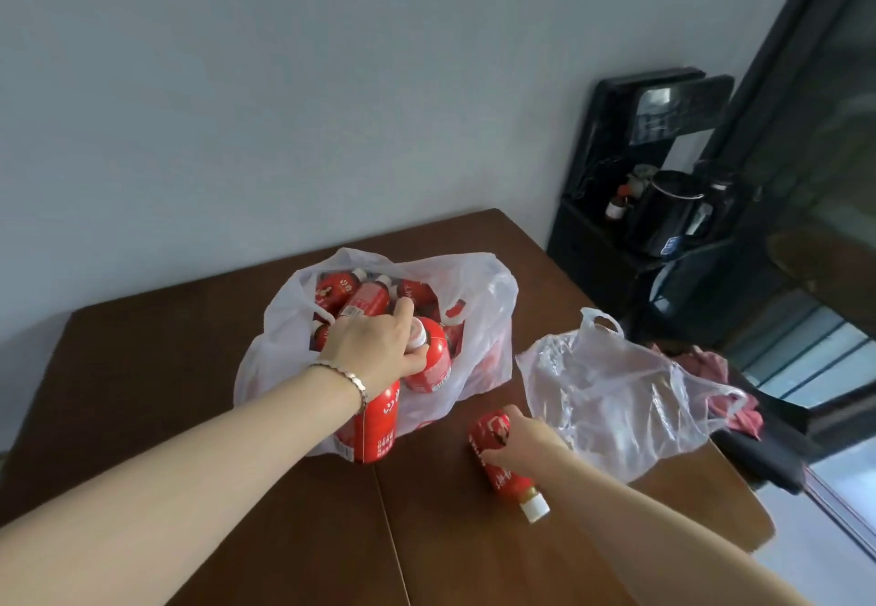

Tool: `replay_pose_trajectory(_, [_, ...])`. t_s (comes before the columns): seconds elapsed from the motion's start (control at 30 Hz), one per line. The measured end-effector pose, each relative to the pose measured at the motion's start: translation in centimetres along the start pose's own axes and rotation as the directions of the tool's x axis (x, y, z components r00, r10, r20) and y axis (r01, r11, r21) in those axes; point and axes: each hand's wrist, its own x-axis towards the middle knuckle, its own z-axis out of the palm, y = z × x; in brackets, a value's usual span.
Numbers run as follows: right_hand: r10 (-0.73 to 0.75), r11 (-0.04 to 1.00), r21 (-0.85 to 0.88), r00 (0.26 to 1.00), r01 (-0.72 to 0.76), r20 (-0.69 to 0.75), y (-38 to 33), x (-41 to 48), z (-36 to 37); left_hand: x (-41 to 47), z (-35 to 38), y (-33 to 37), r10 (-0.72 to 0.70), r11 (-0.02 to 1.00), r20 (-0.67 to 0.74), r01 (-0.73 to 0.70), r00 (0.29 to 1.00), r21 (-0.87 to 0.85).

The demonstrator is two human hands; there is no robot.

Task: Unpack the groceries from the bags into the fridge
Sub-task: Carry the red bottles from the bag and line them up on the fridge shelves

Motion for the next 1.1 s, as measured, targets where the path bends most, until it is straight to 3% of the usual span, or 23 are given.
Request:
replay_pose_trajectory(0.13, [0.086, 0.996, 0.016, 0.993, -0.088, 0.078, 0.4, 0.3, 2.8, 0.0, 0.2, -0.2, -0.018, 1.0, 0.002, 0.018, 1.0, -0.002])
replay_pose_trajectory(0.37, [0.078, 0.991, 0.1, 0.992, -0.088, 0.099, -0.1, 0.4, 3.4, -1.0, 0.6, -0.6, -0.033, 0.998, 0.023, 0.034, 0.999, -0.053])
replay_pose_trajectory(0.53, [-0.061, 0.994, 0.083, 0.997, 0.065, -0.057, -1.6, 0.5, 0.2, -1.7, 0.3, -0.8, -0.03, 0.999, 0.023, 0.031, 0.999, -0.033])
replay_pose_trajectory(0.7, [-0.262, 0.96, -0.131, 0.959, 0.248, -0.106, -3.3, -1.4, -0.7, -2.7, 0.2, -1.1, -0.055, 0.995, 0.042, 0.059, 0.998, -0.086])
replay_pose_trajectory(0.8, [-0.18, 0.978, -0.122, 0.98, 0.169, -0.081, -3.6, -1.3, -1.1, -3.4, 0.0, -1.4, -0.049, 0.995, 0.047, 0.052, 0.998, -0.088])
replay_pose_trajectory(0.9, [-0.232, 0.962, -0.193, 0.953, 0.195, -0.194, -3.5, -2.5, -2.4, -3.8, -1.2, -2.0, -0.001, 0.997, 0.036, 0.003, 0.999, -0.073])
replay_pose_trajectory(1.1, [-0.091, 0.993, -0.104, 0.875, 0.046, -0.476, -2.7, -8.2, -9.5, -2.2, -4.4, -1.2, 0.194, 0.98, -0.068, -0.196, 0.979, -0.016])
